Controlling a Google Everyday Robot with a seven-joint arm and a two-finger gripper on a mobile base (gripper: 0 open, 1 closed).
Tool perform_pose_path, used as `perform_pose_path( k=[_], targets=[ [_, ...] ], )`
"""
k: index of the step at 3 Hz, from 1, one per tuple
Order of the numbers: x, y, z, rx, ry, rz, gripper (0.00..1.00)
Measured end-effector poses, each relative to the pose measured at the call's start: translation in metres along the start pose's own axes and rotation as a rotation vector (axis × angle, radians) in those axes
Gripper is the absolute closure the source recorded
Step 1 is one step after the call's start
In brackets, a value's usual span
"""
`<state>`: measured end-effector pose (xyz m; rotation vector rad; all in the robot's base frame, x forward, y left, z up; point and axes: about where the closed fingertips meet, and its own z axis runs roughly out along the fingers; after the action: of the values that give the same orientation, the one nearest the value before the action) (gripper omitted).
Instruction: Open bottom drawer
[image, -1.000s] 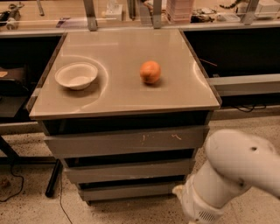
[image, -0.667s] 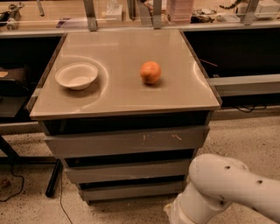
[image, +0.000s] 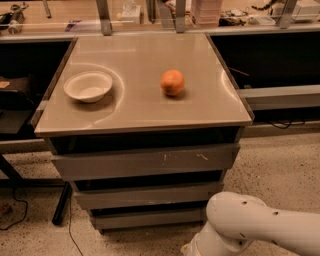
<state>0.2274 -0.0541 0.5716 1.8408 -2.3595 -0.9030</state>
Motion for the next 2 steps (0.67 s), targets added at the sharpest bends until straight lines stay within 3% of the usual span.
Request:
perform_pose_path(
  k=[1,2],
  targets=[
    [-0.001,-0.023,0.022,0.002,-0.04,0.017,0.0],
    [-0.004,-0.073,0.049,0.068,-0.072,0.033,0.0]
  ],
)
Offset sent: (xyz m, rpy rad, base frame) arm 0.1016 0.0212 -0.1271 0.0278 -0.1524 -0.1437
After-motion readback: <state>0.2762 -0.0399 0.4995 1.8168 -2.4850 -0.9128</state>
